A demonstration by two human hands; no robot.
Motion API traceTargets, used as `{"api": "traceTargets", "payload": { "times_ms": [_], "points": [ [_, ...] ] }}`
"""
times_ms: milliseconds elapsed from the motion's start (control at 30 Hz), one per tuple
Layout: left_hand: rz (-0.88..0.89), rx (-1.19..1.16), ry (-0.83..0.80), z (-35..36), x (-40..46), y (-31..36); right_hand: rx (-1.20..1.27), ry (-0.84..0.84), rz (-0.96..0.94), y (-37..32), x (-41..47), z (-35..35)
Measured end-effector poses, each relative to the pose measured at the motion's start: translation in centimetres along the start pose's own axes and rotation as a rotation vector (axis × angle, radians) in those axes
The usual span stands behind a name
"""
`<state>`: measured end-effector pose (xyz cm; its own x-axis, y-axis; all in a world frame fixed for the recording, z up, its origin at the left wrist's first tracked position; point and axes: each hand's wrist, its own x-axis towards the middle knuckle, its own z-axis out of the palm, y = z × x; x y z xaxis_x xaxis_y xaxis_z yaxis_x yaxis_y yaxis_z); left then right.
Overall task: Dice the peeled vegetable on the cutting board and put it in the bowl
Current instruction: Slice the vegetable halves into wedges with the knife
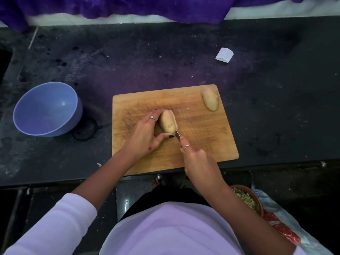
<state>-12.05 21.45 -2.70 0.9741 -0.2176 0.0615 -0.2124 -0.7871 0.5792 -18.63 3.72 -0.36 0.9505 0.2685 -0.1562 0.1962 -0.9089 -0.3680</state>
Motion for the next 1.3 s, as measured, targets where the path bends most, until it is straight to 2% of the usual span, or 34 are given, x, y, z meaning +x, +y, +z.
{"api": "traceTargets", "payload": {
  "times_ms": [133, 233, 367, 500, 633, 700, 967, 1300],
  "points": [
    [0.013, -0.018, -0.010, -0.2, -0.4, -0.2, -0.168, 0.005, -0.055, -0.3, -0.7, -0.4],
    [0.023, -0.016, -0.033, -0.4, -0.6, -0.4, -0.245, 0.019, -0.004, -0.2, -1.8, -0.3],
    [0.014, -0.006, -0.037, -0.2, -0.8, -0.2, -0.048, 0.042, 0.009, 0.3, -1.6, -0.5],
    [0.001, -0.026, -0.036, -0.2, -1.2, -0.4, 0.111, 0.160, 0.065, 1.0, 0.3, -0.8],
    [-0.005, -0.029, -0.041, -0.4, -1.3, -0.5, 0.364, 0.046, 0.182, 1.4, 1.2, -2.5],
    [0.007, -0.040, -0.039, -0.5, -1.2, -0.5, 0.420, 0.055, 0.171, 1.3, 0.8, -3.0],
    [0.046, -0.077, -0.023, -0.2, -0.8, -0.8, 0.430, 0.175, 0.088, -2.2, 1.6, -3.3],
    [0.036, -0.121, -0.022, 0.2, -1.1, -1.0, 0.389, 0.139, 0.127, -3.1, 2.2, -4.0]
  ]
}}
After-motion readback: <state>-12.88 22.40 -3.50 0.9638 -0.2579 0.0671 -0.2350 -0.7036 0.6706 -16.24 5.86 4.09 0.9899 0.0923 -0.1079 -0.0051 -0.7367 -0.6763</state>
